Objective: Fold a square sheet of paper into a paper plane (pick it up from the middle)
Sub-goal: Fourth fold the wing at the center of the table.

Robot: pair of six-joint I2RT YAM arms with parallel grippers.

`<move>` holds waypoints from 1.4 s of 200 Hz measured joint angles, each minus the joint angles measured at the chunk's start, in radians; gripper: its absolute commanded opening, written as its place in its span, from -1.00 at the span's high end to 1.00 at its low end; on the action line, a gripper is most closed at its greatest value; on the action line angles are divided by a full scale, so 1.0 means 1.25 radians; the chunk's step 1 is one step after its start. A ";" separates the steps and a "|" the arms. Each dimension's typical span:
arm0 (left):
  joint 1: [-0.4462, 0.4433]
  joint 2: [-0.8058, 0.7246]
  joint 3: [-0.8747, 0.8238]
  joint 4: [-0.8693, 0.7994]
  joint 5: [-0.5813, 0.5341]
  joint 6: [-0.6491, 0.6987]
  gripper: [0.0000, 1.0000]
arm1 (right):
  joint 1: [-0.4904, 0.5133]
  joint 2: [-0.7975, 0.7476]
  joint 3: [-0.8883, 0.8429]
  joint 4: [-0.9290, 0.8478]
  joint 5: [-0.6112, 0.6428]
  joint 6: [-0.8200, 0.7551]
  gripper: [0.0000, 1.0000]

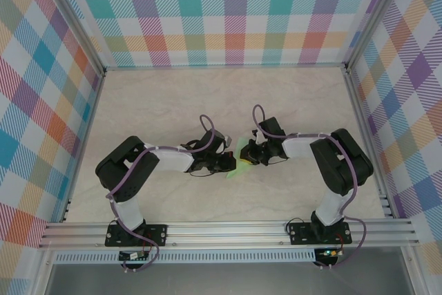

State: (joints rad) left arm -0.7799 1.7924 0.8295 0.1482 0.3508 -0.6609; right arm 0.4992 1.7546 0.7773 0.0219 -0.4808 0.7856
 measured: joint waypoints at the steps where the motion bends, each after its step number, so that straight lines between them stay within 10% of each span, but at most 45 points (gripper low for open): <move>1: 0.000 0.000 0.000 0.000 0.000 0.000 1.00 | 0.000 0.000 0.001 0.000 0.000 0.000 0.79; 79: 0.000 -0.040 0.008 -0.070 0.016 -0.038 0.67 | 0.000 0.004 0.012 -0.021 0.013 -0.011 0.80; 280: 0.000 -0.048 0.007 -0.121 0.066 -0.106 0.76 | 0.000 0.015 0.029 -0.048 0.007 -0.012 0.82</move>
State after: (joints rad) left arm -0.7803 1.7325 0.8383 -0.0036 0.4335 -0.7929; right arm 0.4995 1.7729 0.8135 -0.0383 -0.4725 0.7704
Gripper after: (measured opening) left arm 0.120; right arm 0.091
